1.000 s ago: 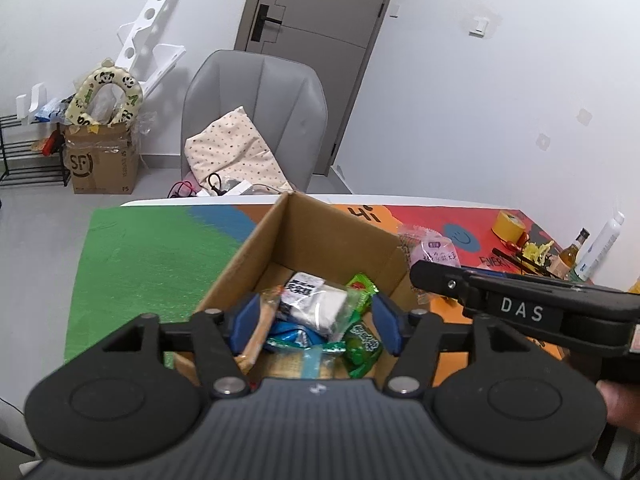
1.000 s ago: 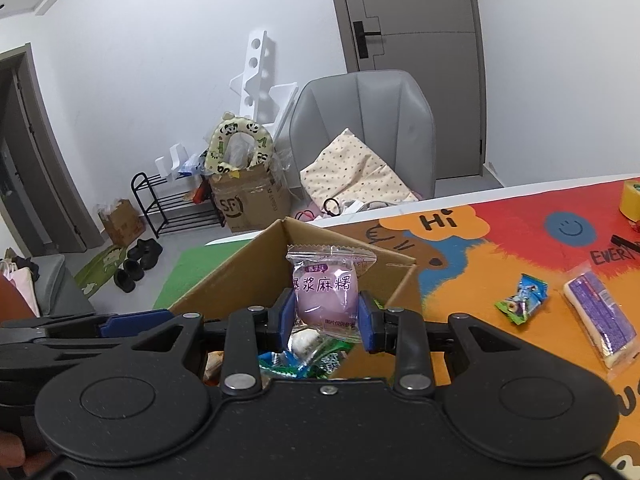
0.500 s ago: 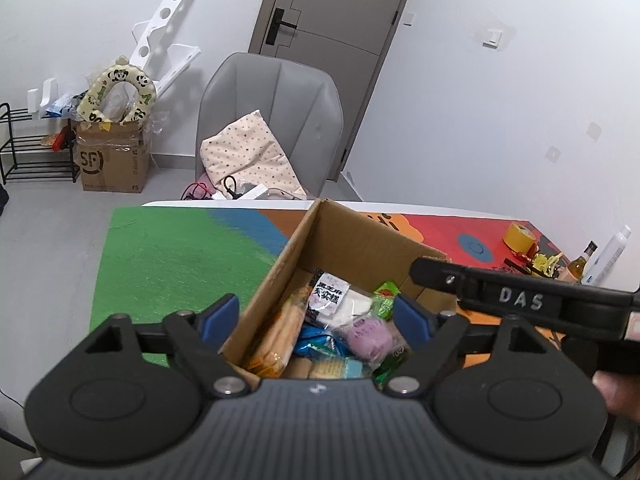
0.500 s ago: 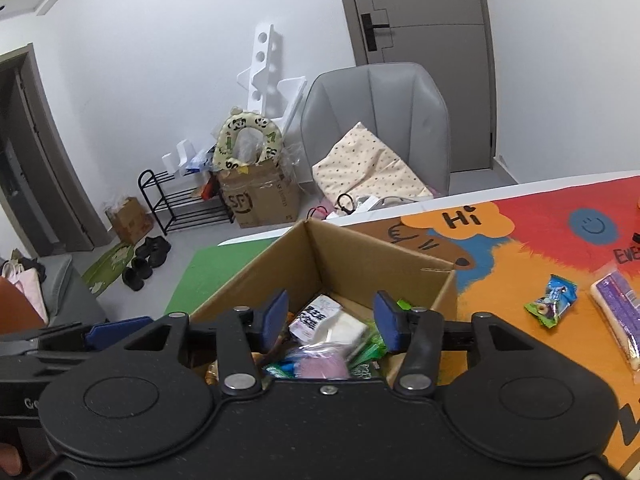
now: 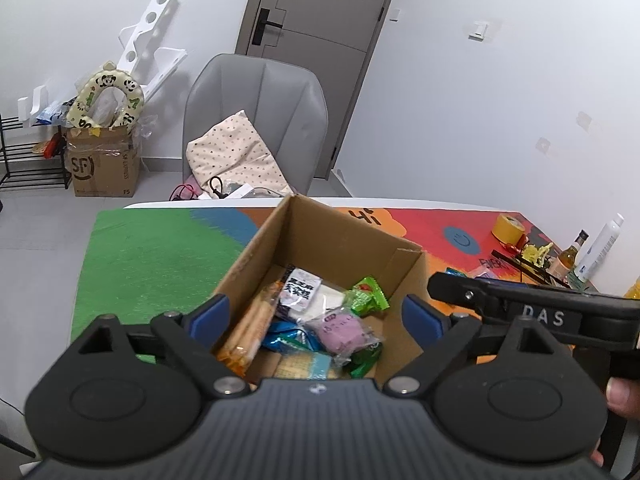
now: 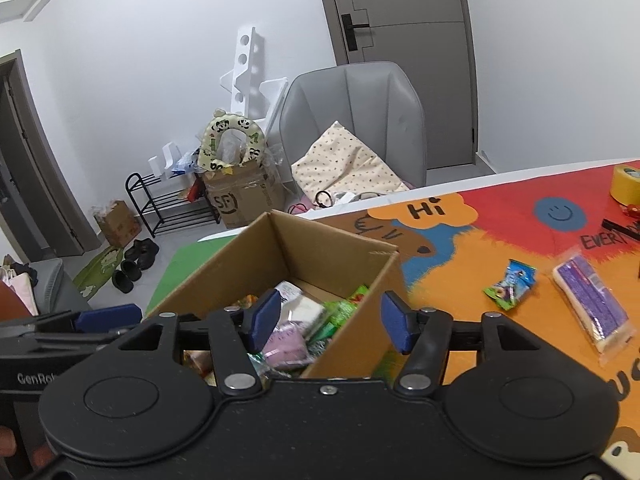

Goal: Organize snacks
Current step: 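Open both grippers over the box to drop the wafer and pastry, then move both grippers back from the box toward the remaining snacks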

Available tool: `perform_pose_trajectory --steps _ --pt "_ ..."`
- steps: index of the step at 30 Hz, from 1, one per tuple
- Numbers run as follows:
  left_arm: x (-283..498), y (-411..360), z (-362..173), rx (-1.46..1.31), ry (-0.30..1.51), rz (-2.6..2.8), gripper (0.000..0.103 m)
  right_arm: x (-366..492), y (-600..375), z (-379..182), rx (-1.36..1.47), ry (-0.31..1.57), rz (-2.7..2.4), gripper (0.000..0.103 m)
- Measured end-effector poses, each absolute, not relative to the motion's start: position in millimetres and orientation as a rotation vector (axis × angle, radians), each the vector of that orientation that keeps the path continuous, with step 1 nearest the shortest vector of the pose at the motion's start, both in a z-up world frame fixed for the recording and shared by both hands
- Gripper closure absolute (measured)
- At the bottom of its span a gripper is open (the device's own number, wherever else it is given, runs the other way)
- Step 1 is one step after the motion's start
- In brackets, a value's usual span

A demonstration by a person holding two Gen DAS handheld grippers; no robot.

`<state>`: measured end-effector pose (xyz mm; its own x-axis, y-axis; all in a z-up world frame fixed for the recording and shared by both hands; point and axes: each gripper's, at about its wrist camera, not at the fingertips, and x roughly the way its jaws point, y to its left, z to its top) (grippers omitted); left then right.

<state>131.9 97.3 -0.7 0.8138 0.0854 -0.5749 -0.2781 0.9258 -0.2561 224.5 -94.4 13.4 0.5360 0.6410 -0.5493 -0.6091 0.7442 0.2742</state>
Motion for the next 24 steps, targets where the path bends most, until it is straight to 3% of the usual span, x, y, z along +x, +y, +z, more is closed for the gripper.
perform_pose_trajectory --steps 24 --pt "150.8 21.1 7.3 -0.294 0.621 0.053 0.009 229.2 -200.9 1.7 0.14 0.676 0.573 0.037"
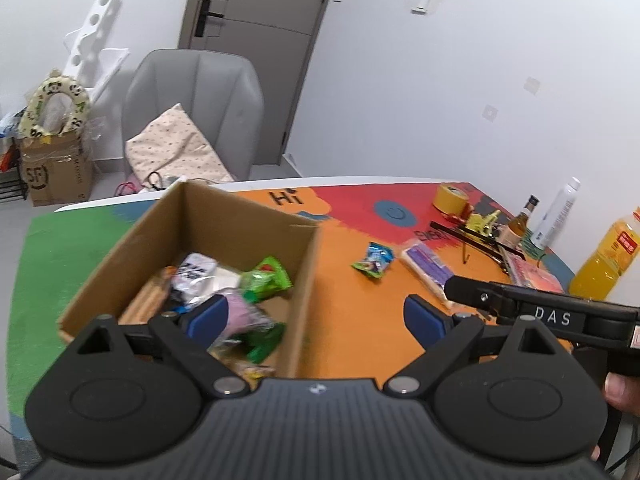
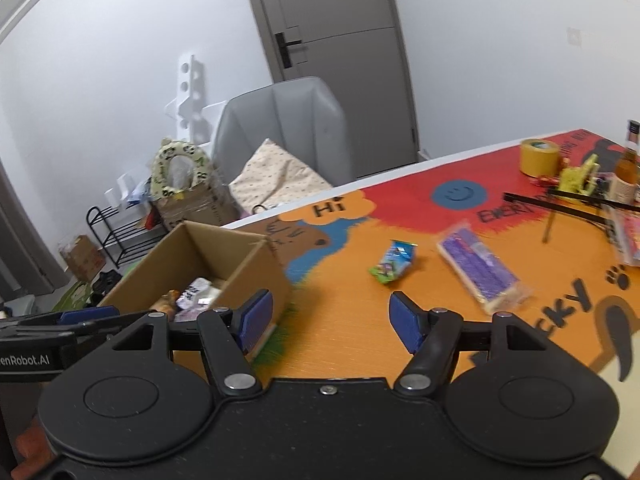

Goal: Organize snacks
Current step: 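Move both grippers back from the box toward the remaining snacks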

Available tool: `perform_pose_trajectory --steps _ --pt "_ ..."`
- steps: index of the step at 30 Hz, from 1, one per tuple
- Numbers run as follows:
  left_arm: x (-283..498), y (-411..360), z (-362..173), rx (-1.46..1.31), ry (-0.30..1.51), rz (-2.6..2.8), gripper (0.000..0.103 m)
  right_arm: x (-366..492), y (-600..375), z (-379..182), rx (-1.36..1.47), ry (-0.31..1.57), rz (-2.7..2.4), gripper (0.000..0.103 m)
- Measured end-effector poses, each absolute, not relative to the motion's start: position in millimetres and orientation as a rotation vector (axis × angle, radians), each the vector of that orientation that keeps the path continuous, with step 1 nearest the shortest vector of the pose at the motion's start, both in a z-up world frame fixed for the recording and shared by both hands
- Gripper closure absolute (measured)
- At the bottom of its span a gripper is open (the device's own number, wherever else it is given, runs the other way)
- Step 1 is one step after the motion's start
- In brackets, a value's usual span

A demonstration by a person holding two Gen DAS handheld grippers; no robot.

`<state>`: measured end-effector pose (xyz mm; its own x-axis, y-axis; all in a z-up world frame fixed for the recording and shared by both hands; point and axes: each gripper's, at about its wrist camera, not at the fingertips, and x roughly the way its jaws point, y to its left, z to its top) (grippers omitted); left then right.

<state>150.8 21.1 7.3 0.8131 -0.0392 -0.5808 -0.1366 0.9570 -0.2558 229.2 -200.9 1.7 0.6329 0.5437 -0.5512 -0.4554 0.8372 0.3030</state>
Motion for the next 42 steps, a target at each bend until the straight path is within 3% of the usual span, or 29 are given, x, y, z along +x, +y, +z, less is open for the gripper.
perform_pose_trajectory --steps 12,21,31,42 --pt "178.1 -16.3 -1.4 -0.274 0.654 0.019 0.009 236.2 -241.4 -12.0 0.144 0.694 0.52 0.037" --pt "196.7 -22.3 -2.3 -0.285 0.657 0.038 0.009 244.5 -261.1 -18.5 0.167 0.673 0.501 0.027" --pt "227.8 -43.3 -6.7 -0.246 0.662 0.052 0.009 264.7 -278.1 -28.2 0.174 0.639 0.476 0.0" --pt "267.0 -63.7 -19.0 -0.22 0.682 0.032 0.006 296.9 -291.1 -42.3 0.183 0.642 0.482 0.0"
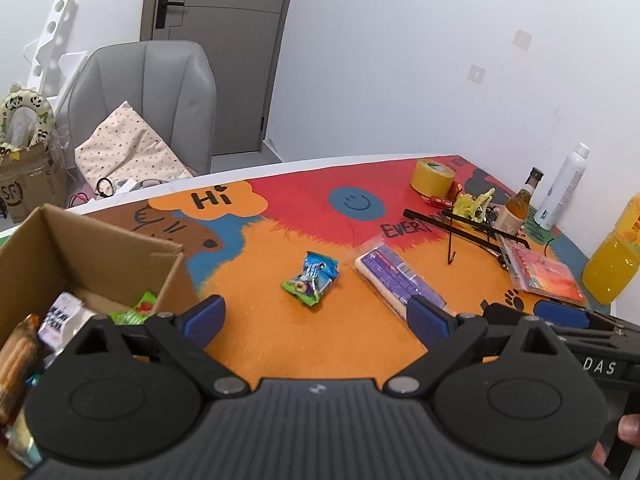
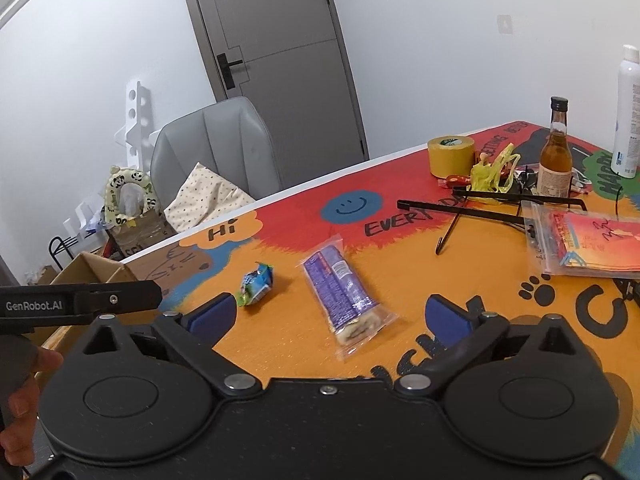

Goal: Organize snacks
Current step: 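Move both grippers back from the box toward the remaining snacks, then grasp the blue-green candy with the left gripper while the right grasps the purple-wrapped roll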

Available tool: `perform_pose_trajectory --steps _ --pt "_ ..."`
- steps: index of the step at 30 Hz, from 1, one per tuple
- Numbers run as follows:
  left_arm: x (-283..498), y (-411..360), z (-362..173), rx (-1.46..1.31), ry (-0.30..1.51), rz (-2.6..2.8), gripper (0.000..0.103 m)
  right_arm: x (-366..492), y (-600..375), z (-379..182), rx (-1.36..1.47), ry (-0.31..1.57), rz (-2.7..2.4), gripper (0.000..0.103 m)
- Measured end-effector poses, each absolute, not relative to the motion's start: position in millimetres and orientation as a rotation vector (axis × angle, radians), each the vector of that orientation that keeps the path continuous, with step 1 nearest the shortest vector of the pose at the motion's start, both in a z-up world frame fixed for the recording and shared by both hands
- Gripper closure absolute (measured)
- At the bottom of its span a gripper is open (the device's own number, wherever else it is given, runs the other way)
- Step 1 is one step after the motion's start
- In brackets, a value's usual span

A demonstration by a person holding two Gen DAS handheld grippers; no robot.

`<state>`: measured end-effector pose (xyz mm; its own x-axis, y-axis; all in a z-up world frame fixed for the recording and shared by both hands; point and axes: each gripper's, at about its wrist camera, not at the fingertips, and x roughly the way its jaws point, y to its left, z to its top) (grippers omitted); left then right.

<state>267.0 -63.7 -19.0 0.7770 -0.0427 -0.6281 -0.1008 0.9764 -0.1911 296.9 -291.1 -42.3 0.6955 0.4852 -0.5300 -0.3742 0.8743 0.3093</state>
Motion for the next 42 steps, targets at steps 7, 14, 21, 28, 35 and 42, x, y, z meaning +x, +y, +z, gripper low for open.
perform_pose_trajectory --steps 7,14,21,28,35,42 --pt "296.0 -72.9 -31.8 -0.195 0.696 0.041 0.009 322.4 -289.0 -57.0 0.181 0.669 0.513 0.015" --pt "329.1 -75.7 -51.9 -0.185 0.718 0.069 0.014 348.7 -281.0 -74.6 0.181 0.71 0.542 0.024" --pt "356.0 -75.0 -73.8 -0.181 0.749 0.095 0.023 366.9 -273.8 -89.0 0.18 0.745 0.56 0.031" --pt "376.3 -76.1 -92.5 -0.159 0.767 0.106 0.029 374.6 -267.4 -101.1 0.178 0.771 0.563 0.04" --pt "389.2 -75.2 -110.1 -0.147 0.783 0.116 0.042 373.9 -265.3 -108.1 0.182 0.812 0.567 0.06" --pt "387.2 -75.6 -108.7 -0.132 0.777 0.118 0.067 371.8 -260.2 -103.9 0.171 0.817 0.542 0.055"
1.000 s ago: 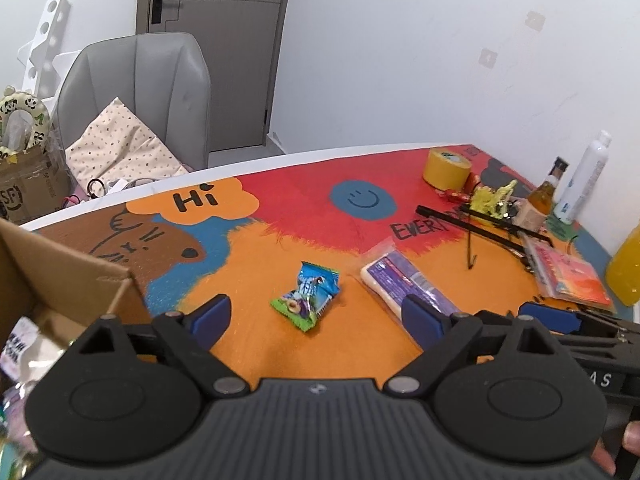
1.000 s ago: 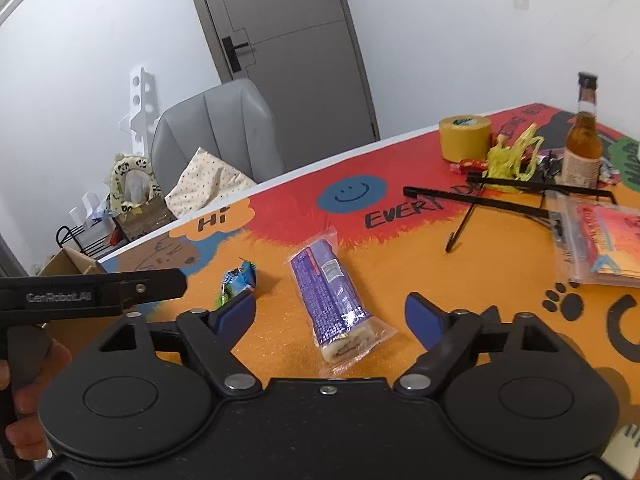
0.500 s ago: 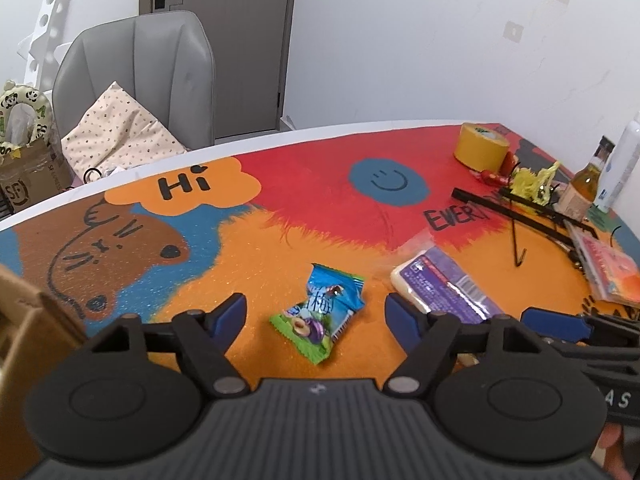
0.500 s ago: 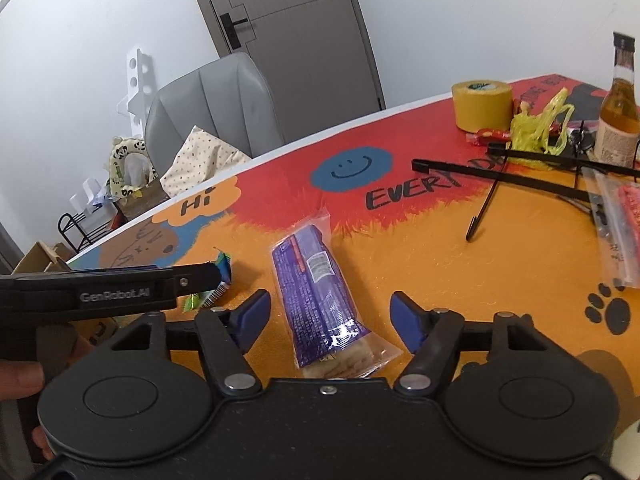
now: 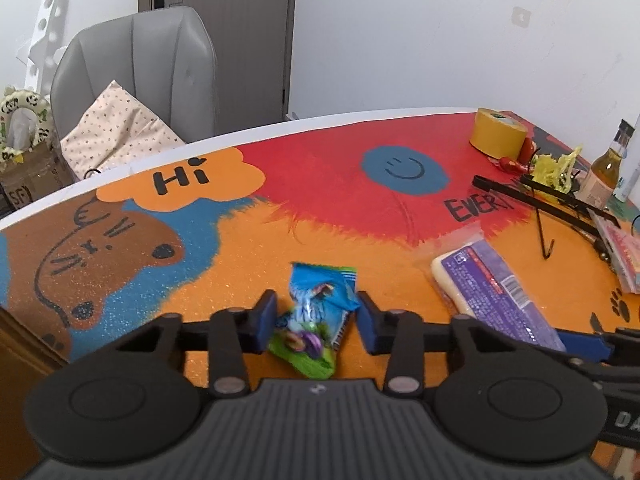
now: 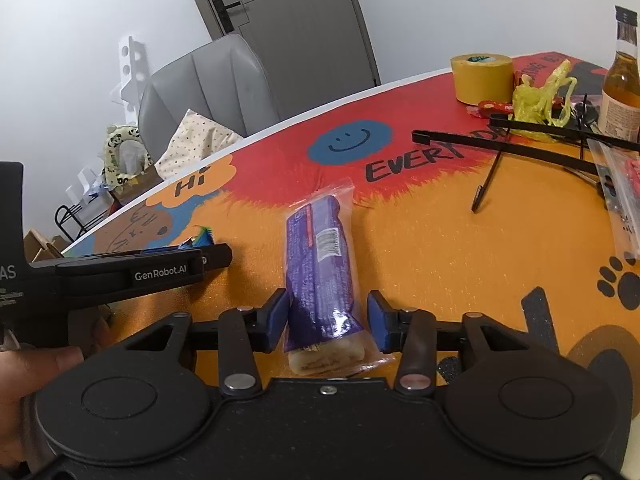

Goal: Organize snacks
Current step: 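Grasp the blue-green candy with the left gripper while the right grasps the purple-wrapped roll, then lift both held snacks and carry them over the cardboard box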

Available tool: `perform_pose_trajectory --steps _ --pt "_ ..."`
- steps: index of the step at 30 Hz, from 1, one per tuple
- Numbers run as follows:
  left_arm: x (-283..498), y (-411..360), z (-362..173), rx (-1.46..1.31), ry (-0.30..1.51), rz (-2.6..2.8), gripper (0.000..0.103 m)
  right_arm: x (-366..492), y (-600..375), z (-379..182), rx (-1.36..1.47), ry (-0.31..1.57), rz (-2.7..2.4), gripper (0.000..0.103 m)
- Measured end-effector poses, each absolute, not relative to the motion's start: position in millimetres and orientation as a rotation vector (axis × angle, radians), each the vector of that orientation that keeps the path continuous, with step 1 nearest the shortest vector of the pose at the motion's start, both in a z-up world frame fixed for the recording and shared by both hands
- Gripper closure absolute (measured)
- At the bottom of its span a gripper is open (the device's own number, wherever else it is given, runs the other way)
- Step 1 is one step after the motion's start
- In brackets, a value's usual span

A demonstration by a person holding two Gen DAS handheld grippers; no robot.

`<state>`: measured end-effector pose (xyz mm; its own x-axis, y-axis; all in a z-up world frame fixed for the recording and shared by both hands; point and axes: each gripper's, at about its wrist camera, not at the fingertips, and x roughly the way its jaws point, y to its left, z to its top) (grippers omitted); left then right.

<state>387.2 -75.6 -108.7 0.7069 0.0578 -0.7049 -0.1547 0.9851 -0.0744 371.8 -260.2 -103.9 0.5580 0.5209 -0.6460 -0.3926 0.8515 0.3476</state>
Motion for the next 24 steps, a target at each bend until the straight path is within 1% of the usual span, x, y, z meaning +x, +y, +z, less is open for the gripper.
perform_pose_trajectory --steps 2,3,4,9,11,12,13,16,24 --pt "384.4 -76.5 -106.4 -0.13 0.78 0.109 0.069 372.5 -255.4 -102.1 0.155 0.811 0.539 0.051" --pt "382.5 -76.6 -105.6 -0.135 0.782 0.105 0.069 373.4 -252.9 -101.7 0.148 0.811 0.54 0.046" --pt "380.4 -76.6 -105.1 -0.14 0.783 0.101 0.07 373.9 -249.3 -101.5 0.132 0.811 0.536 0.043" --pt "367.2 -76.7 -103.6 -0.151 0.789 0.094 0.07 369.3 -233.8 -104.9 0.037 0.808 0.51 0.041" --pt "360.8 -75.9 -102.0 -0.157 0.789 0.09 0.07 364.6 -230.2 -103.9 -0.006 0.802 0.487 0.051" --pt "357.8 -75.8 -101.0 -0.158 0.788 0.089 0.07 362.9 -230.3 -102.7 -0.013 0.802 0.484 0.065" --pt "354.8 -75.5 -100.1 -0.16 0.788 0.088 0.07 361.3 -232.0 -100.8 0.002 0.81 0.488 0.069" --pt "343.4 -74.6 -96.3 -0.174 0.782 0.083 0.07 352.1 -237.7 -96.3 0.03 0.801 0.492 0.072" --pt "309.9 -75.8 -80.9 -0.189 0.764 0.055 0.07 326.7 -256.2 -86.6 0.138 0.786 0.463 0.073"
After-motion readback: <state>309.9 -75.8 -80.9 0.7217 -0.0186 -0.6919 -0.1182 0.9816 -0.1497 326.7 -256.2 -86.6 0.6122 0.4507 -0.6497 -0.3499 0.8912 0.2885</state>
